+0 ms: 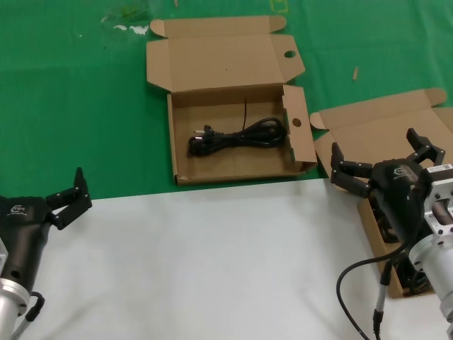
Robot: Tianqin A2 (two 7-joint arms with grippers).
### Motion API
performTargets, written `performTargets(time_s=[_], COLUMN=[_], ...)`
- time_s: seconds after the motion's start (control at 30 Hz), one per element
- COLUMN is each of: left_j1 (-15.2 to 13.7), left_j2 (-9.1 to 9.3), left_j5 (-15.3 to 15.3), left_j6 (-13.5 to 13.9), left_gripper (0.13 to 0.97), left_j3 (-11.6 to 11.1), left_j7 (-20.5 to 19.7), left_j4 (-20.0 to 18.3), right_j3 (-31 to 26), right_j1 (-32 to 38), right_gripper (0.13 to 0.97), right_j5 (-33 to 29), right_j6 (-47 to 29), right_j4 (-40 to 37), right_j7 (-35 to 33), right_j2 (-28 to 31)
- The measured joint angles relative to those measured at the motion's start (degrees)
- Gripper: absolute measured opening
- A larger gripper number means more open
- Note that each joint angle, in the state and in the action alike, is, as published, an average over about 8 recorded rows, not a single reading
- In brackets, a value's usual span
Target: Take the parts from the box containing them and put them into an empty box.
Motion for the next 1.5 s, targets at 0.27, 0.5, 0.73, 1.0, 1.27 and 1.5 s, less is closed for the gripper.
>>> performTargets(time_s=[0.27,0.5,0.73,1.0,1.27,1.5], left_j1=[0.0,0.0,0.0,0.0,0.0,0.0], left_j2=[0.00,0.00,0.00,0.00,0.00,0.00], left_j5=[0.0,0.0,0.0,0.0,0.0,0.0], left_j6=[0.0,0.0,0.0,0.0,0.0,0.0], left_gripper=[0.966,0.966,0.966,0.966,0.966,0.966], left_j3=[0.0,0.0,0.0,0.0,0.0,0.0], left_j7=[0.0,0.0,0.0,0.0,0.0,0.0], left_j4=[0.0,0.0,0.0,0.0,0.0,0.0], right_j3=[0.0,0.0,0.0,0.0,0.0,0.0], right_j1=[0.0,0.0,0.0,0.0,0.0,0.0], right_gripper=[0.966,0.966,0.966,0.966,0.966,0.966], right_j5=[0.0,0.0,0.0,0.0,0.0,0.0], right_j6=[0.0,0.0,0.0,0.0,0.0,0.0], right_j4=[0.0,0.0,0.0,0.0,0.0,0.0], right_j7=[0.0,0.0,0.0,0.0,0.0,0.0], right_j2=[0.0,0.0,0.0,0.0,0.0,0.0])
